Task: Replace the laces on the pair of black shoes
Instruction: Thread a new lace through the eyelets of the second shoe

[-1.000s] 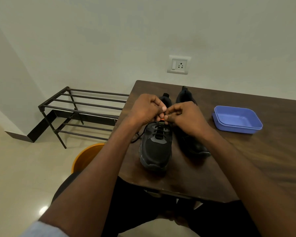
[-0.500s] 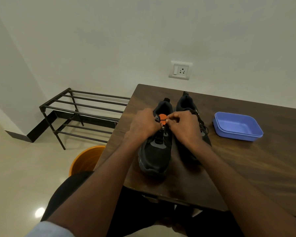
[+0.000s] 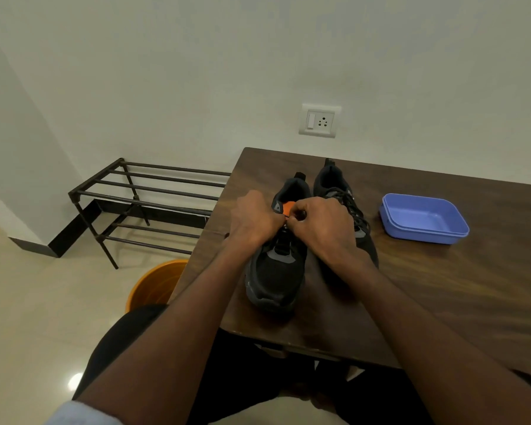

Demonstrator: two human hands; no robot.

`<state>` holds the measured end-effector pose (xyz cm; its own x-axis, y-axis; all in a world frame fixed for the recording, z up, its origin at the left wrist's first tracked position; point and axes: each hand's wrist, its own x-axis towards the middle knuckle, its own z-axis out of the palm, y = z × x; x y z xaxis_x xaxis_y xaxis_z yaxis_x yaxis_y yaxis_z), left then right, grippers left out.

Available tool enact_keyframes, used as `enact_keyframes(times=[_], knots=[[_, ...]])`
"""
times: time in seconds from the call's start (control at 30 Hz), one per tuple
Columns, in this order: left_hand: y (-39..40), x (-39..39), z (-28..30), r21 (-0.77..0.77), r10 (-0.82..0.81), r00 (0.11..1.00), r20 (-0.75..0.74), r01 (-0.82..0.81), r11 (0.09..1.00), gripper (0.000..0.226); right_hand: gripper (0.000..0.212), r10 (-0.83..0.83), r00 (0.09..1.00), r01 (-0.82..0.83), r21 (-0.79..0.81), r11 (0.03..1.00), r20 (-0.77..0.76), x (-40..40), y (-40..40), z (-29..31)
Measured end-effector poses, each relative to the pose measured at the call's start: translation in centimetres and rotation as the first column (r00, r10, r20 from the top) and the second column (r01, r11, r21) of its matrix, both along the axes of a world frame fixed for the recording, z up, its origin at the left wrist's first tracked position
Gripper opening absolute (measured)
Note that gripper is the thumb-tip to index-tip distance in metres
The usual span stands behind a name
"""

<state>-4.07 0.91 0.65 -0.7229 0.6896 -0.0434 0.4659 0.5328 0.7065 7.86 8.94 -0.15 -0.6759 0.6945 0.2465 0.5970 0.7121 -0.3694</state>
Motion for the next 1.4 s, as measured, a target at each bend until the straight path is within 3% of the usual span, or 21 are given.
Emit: enact_keyframes(times=[0.17,0.33,0.57,0.77,0.9,1.03,1.1,1.13,1.17,1.23,1.27,1.33,1.4], knots=[[-0.2,0.2,-0.1,0.017,-0.001,1.000,0.008,0.001,1.000,0.023,0.014,-0.023,0.993,0.017,0.055,0.998,0.112,-0.6,-0.2,-0.1],[-0.4,0.2,-0.1,0.010,-0.024,1.000,0.016,0.024,1.000,0.024,0.014,-0.074,0.997,0.073,-0.046,0.996,-0.021,-0.3,-0.2,-1.6],[-0.5,-0.1,-0.4,0.003,-0.055,0.998,0.015,0.055,0.998,0.027,0.008,-0.036,0.989,0.000,-0.243,0.970,-0.141,0.0,0.8,-2.7],[-0.7,-0.6,-0.2,-0.024,-0.117,0.993,-0.011,0.116,0.993,0.012,0.011,-0.012,0.986,-0.035,-0.278,0.960,-0.167,-0.1,1.2,-2.8],[-0.8,-0.5,-0.2,-0.009,-0.115,0.992,-0.054,0.114,0.993,0.013,0.015,-0.019,0.989,-0.017,-0.241,0.970,-0.146,-0.4,0.7,-3.0],[-0.6,-0.6,-0.5,0.004,-0.084,0.989,-0.124,0.085,0.996,0.022,0.026,0.008,0.996,-0.036,-0.305,0.952,-0.091,-0.1,0.5,-2.0],[-0.5,-0.7,-0.2,0.085,-0.061,0.993,-0.098,0.069,0.994,0.022,0.032,0.011,0.997,-0.035,-0.359,0.933,-0.071,0.2,0.8,-1.3],[-0.5,-0.8,0.4,0.196,-0.047,0.998,-0.029,0.052,0.979,0.018,0.033,0.031,0.998,-0.050,-0.392,0.919,-0.055,0.3,1.0,-0.9],[-0.5,-0.9,1.2,0.355,-0.049,0.993,0.108,0.008,0.935,0.013,0.035,0.063,0.997,-0.071,-0.424,0.903,-0.033,0.4,1.1,-0.5],[-0.9,-1.0,3.2,0.606,-0.169,0.900,0.401,-0.122,0.786,0.008,0.042,0.133,0.991,-0.108,-0.442,0.891,0.026,0.7,1.2,0.3],[-1.1,-1.2,3.9,0.655,-0.214,0.873,0.437,-0.146,0.741,0.007,0.047,0.155,0.986,-0.116,-0.422,0.899,0.060,0.9,1.2,0.5],[-0.9,-2.0,3.3,0.560,-0.150,0.938,0.312,-0.054,0.826,0.009,0.060,0.159,0.981,-0.106,-0.380,0.919,0.111,1.1,1.2,0.8],[-0.7,-2.5,1.6,0.194,-0.116,0.993,0.001,0.114,0.974,0.013,0.072,0.154,0.981,-0.098,-0.377,0.921,0.120,1.2,1.1,0.6]])
